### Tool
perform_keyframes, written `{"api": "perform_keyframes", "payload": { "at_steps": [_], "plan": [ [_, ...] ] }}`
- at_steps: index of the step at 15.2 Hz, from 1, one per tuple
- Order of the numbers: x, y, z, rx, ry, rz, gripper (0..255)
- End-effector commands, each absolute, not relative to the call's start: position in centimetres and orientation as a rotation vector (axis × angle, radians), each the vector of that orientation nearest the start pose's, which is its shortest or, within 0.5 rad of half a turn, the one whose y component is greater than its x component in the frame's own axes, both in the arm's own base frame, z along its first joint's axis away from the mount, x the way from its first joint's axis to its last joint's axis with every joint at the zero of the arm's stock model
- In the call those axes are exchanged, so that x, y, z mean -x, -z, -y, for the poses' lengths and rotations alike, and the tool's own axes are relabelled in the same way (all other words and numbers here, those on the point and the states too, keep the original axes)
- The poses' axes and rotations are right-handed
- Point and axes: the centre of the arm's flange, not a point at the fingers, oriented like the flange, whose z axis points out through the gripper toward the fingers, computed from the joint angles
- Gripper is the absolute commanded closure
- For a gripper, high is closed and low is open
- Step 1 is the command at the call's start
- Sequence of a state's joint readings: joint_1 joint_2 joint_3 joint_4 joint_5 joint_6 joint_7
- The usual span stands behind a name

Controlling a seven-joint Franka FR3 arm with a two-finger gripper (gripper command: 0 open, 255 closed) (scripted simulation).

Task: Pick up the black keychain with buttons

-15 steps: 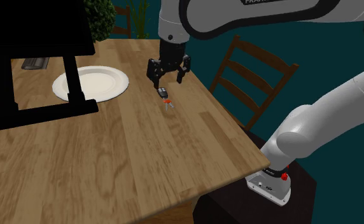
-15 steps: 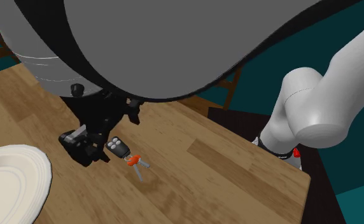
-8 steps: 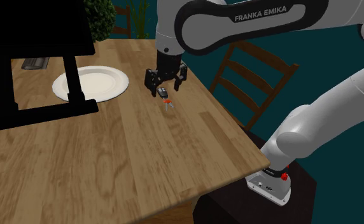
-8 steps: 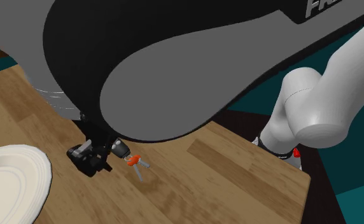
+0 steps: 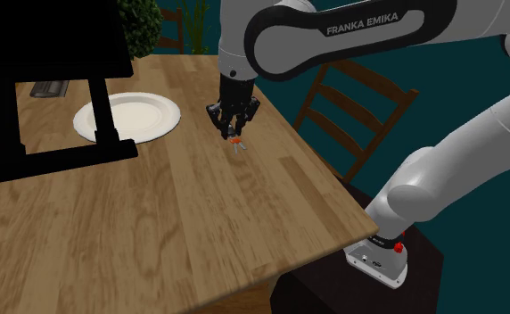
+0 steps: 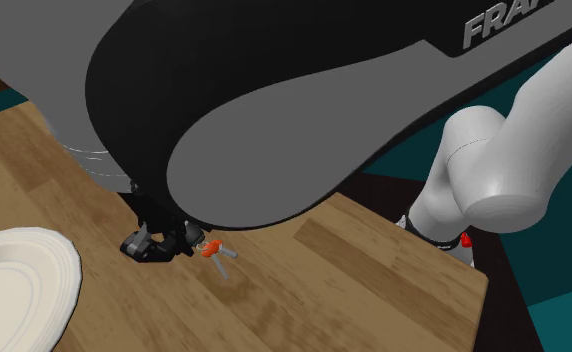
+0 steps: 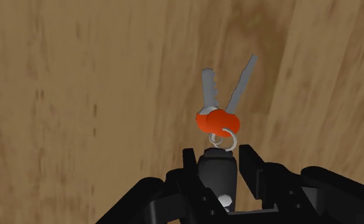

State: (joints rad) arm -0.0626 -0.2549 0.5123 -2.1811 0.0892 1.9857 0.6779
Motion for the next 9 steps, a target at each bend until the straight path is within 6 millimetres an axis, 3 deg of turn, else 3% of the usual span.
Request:
{"api": "perform_keyframes", "payload": {
  "at_steps": [1,4,9],
  "plan": [
    [-43.2,-48.5,-22.8,3.13,0.075,-0.433,255],
    [-43.2,-48.5,-22.9,3.13,0.075,-0.433,255],
    [-43.2,-51.1,-22.9,3.13,0.075,-0.433,255]
  ]
}}
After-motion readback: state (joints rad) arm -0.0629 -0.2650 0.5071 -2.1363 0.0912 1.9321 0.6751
